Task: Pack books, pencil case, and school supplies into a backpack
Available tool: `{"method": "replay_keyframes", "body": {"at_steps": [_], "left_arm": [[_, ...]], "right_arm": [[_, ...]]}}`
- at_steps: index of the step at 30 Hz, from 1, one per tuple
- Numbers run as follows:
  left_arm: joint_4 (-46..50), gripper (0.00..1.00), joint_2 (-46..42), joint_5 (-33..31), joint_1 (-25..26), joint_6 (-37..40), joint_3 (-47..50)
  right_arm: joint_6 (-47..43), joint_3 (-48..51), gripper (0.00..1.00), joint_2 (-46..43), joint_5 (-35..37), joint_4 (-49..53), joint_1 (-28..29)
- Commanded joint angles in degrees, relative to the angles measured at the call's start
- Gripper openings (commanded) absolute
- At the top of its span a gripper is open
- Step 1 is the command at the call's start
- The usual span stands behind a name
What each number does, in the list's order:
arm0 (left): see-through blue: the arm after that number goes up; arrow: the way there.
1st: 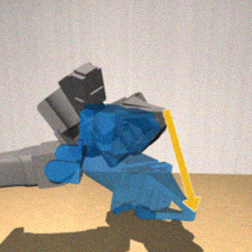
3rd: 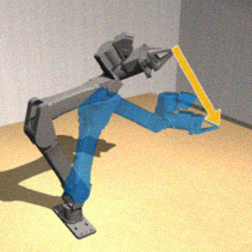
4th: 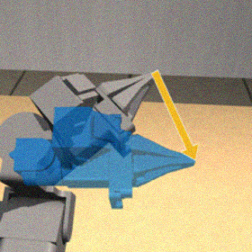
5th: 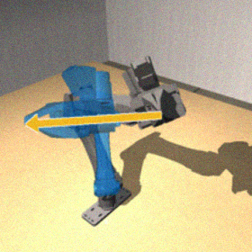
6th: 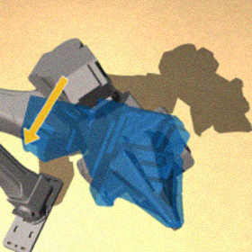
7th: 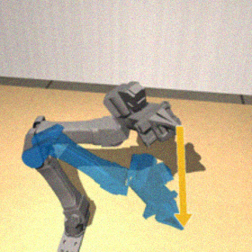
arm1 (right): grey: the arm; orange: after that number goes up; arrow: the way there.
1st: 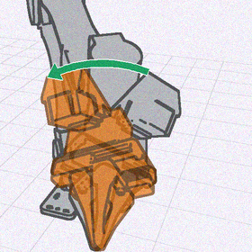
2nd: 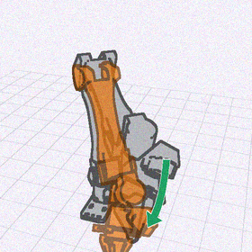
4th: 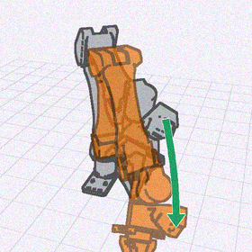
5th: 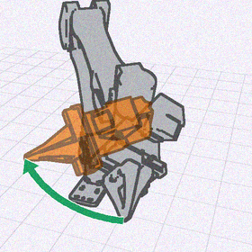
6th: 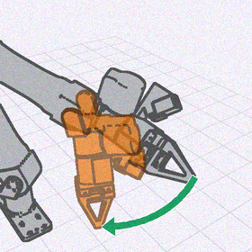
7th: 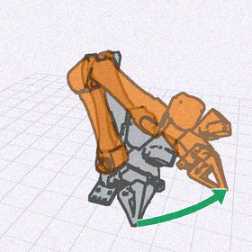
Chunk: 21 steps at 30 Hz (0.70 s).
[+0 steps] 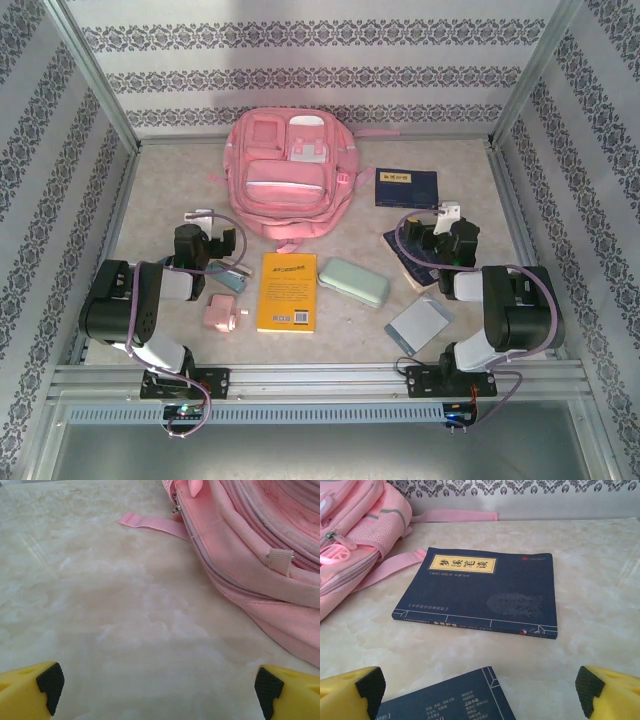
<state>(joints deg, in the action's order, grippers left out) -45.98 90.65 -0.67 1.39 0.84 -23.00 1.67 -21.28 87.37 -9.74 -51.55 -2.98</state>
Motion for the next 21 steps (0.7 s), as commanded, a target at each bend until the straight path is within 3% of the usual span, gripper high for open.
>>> {"method": "replay_keyframes", "body": {"at_steps": [1,21], "left_arm": [[-2.44,0.99,-1.16,0.24,-0.33,-0.33,-0.37],[-1.88,0.99,-1.13,1.98,-1.21,-0.67,-0.73]], "right_arm": [[0.08,-0.87,0.98,-0.45,0.61,-0.31,0.41],[-0.14,-0.79,0.98,-0.58,1.74,-0.17,0.93]]}}
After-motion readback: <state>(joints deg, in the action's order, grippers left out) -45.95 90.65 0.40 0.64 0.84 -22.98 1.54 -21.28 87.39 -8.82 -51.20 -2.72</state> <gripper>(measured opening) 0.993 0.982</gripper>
